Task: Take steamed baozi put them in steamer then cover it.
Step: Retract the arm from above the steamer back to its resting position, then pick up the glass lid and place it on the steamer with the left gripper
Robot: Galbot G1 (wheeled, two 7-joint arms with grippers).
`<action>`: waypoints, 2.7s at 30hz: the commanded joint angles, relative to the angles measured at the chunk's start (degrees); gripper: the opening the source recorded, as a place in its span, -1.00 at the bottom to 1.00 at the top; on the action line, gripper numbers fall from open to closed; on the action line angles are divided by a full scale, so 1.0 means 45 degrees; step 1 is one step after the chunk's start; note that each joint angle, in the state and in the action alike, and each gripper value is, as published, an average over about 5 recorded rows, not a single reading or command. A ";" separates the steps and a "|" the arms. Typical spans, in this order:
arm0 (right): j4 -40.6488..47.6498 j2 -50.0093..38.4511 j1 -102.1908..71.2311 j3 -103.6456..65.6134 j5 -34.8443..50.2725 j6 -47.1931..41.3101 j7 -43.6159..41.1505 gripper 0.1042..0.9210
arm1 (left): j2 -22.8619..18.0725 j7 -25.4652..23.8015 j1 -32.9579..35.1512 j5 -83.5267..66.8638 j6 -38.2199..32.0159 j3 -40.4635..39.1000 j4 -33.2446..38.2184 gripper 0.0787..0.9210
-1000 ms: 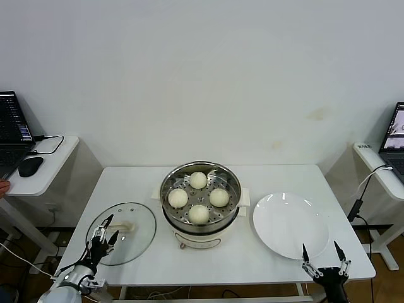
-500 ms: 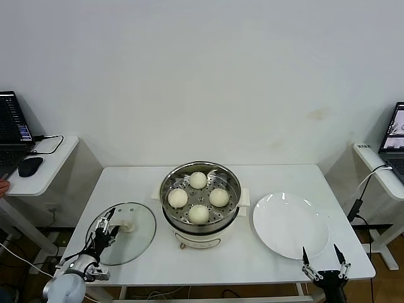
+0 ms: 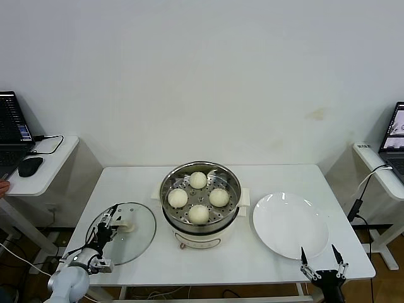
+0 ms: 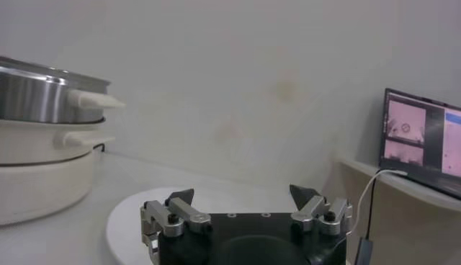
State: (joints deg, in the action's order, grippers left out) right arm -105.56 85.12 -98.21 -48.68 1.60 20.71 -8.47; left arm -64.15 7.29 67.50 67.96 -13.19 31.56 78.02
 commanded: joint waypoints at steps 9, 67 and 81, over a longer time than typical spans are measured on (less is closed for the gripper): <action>0.0180 -0.0081 0.0147 0.0075 0.0018 -0.0045 -0.0019 0.76 | -0.0210 0.0428 -0.0024 -0.0126 -0.0065 0.0120 -0.0694 -0.29; 0.1065 0.0848 0.1285 0.1630 -0.3265 -0.0095 0.1684 0.76 | -0.0917 -0.4608 -0.3886 0.0769 0.9171 -0.7530 0.6954 -0.84; 0.1128 0.0847 0.1156 0.1595 -0.3162 -0.0011 0.1620 0.76 | -0.2401 -0.4711 -0.4472 0.1142 0.9099 -0.8242 0.5392 -0.84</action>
State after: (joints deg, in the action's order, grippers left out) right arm -100.89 88.68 -93.19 -41.63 -11.91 20.63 -1.64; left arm -69.51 -12.13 50.35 69.53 25.90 -1.52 106.33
